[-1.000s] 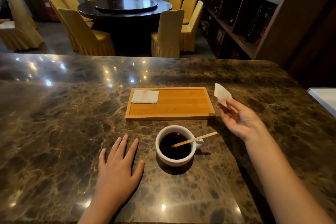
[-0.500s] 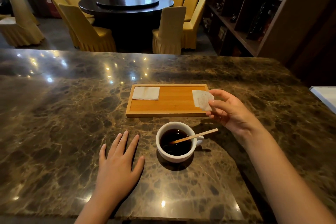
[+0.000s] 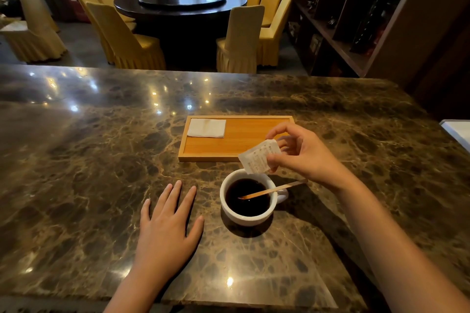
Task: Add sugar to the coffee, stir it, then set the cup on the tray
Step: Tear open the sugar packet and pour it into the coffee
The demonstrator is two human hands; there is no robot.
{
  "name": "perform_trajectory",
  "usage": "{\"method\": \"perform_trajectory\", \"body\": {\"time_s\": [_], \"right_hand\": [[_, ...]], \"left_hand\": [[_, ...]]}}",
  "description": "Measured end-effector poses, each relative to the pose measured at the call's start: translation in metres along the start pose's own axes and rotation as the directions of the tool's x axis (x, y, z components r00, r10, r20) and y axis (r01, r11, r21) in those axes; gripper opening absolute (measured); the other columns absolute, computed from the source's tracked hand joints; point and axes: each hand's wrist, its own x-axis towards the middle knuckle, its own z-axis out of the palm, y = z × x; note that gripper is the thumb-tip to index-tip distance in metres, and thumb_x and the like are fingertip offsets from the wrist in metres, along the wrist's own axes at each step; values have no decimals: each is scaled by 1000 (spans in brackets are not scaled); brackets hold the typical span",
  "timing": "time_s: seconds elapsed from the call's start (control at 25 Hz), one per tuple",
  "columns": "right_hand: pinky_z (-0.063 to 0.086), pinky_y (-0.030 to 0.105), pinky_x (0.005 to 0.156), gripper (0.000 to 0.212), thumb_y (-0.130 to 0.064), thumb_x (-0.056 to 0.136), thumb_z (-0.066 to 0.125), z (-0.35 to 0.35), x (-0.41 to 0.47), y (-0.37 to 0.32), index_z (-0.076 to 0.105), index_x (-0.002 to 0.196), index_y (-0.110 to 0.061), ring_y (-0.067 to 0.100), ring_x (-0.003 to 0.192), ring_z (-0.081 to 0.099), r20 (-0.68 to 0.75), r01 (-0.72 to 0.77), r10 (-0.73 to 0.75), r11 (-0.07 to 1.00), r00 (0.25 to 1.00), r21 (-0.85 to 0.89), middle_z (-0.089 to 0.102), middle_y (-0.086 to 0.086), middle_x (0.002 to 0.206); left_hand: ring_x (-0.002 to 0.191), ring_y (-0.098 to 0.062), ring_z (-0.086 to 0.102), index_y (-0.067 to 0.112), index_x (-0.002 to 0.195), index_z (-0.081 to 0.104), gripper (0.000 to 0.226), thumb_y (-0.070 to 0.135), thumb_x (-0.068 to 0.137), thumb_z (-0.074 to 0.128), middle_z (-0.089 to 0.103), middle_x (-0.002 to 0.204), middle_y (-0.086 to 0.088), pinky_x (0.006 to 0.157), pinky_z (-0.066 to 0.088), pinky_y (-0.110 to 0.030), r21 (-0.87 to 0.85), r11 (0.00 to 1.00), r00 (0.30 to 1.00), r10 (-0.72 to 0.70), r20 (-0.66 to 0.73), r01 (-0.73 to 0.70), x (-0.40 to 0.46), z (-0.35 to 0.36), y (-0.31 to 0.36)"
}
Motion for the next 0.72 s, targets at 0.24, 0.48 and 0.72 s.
{"method": "perform_trajectory", "body": {"time_s": [0.24, 0.48, 0.72], "right_hand": [[59, 34, 66, 28, 3, 79, 67, 1, -2, 14, 58, 95, -18, 25, 76, 73, -65, -88, 105, 970, 992, 229, 75, 4, 81], [57, 22, 56, 29, -1, 82, 63, 2, -2, 17, 58, 106, -17, 18, 71, 72, -89, -178, 231, 900, 969, 398, 72, 12, 96], [57, 19, 54, 41, -11, 71, 64, 3, -1, 40, 57, 112, -4, 16, 72, 74, -19, -59, 543, 126, 839, 990, 76, 12, 82]], "left_hand": [[133, -11, -1, 34, 139, 17, 64, 60, 80, 16, 9, 146, 3, 107, 1, -50, 2, 1000, 1000, -4, 1, 4, 1, 0, 0], [133, -11, -1, 33, 139, 17, 64, 60, 80, 16, 9, 147, 2, 107, 1, -50, 1, 1000, 1000, -2, 4, 2, -1, -1, -1], [133, -11, 1, 33, 138, 19, 65, 60, 80, 17, 12, 147, 1, 107, 2, -51, -11, 1000, 1000, -2, -8, 2, 1, 0, 1]]}}
